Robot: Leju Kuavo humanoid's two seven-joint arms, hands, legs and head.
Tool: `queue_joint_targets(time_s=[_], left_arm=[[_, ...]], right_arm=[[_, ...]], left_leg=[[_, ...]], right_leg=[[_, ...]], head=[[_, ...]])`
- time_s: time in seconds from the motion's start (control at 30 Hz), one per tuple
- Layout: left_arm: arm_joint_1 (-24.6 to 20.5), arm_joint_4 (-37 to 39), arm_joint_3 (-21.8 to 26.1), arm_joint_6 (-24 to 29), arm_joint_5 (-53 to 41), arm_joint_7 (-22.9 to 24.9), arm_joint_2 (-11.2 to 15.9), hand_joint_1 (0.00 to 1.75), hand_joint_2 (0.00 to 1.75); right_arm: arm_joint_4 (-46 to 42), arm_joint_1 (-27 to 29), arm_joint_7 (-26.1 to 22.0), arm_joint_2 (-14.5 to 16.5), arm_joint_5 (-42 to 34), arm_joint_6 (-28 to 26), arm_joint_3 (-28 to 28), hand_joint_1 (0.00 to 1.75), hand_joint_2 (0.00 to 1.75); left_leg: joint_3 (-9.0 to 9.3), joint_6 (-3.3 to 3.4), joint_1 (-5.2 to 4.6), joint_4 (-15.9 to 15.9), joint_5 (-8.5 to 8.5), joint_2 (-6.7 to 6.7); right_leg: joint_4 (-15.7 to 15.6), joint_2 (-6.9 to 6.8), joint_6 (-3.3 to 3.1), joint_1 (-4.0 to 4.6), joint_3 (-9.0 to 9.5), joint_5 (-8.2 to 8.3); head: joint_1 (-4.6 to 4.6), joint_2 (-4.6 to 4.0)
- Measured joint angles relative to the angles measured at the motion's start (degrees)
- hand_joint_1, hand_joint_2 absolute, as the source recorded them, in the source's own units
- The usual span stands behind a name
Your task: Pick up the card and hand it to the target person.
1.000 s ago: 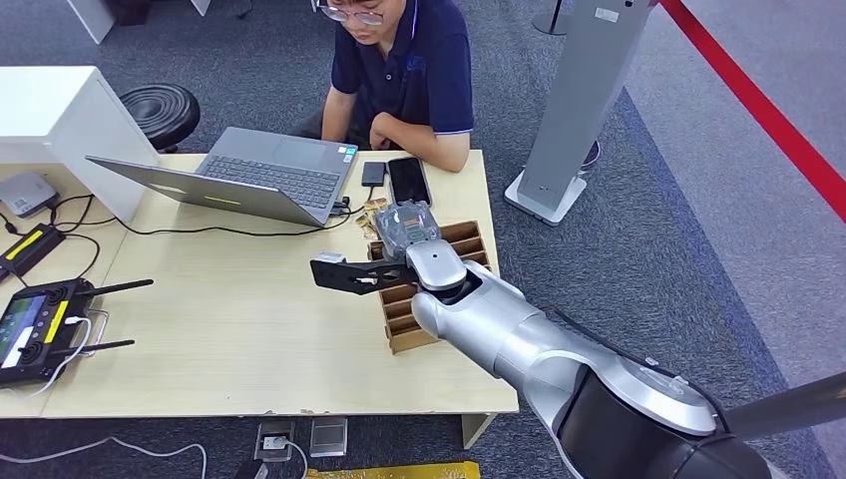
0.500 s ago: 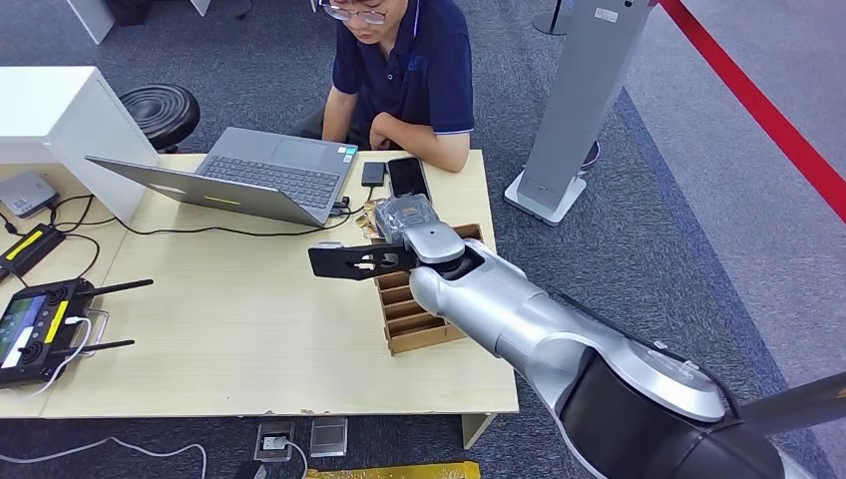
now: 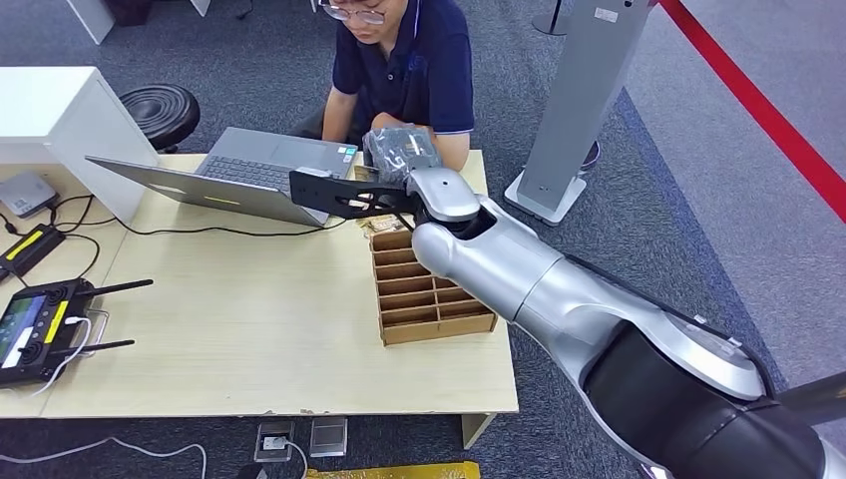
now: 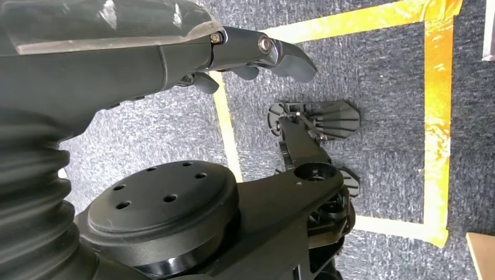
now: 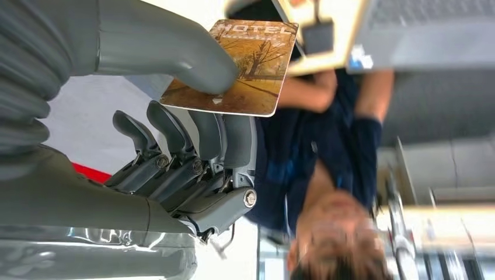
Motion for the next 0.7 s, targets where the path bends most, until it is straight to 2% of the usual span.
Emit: queue_joint_targets(time_s=[0.2, 0.47, 0.7], left_arm=[[-0.34, 0.0, -0.29, -0.03, -0.38, 0.17, -0.13, 0.0, 1.75], [-0.6, 0.0, -1.04, 0.09, -0.44, 0.17, -0.32, 0.0, 1.75], [-0.64, 0.0, -1.49, 0.14, -0.44, 0.16, -0.42, 0.0, 1.75]], right_arm=[[1.31, 2.71, -3.9, -0.64, 4.67, -10.34, -0.54, 1.59, 1.75], [5.18, 6.11, -5.72, -1.27, 12.06, -23.49, -0.91, 1.59, 1.75], [7.64, 7.23, -5.88, -1.63, 13.32, -25.52, -1.16, 1.59, 1.75]], left_leg=[[-0.02, 0.0, 0.0, 0.0, 0.0, -0.01], [-0.03, 0.0, 0.0, 0.0, 0.0, -0.01], [-0.03, 0.0, 0.0, 0.0, 0.0, 0.0]], right_leg=[[0.0, 0.0, 0.0, 0.0, -0.01, 0.0], [0.0, 0.01, 0.0, 0.0, -0.03, 0.0], [0.0, 0.01, 0.0, 0.0, -0.03, 0.0]], head=[[0.03, 0.0], [0.01, 0.0], [0.02, 0.0]])
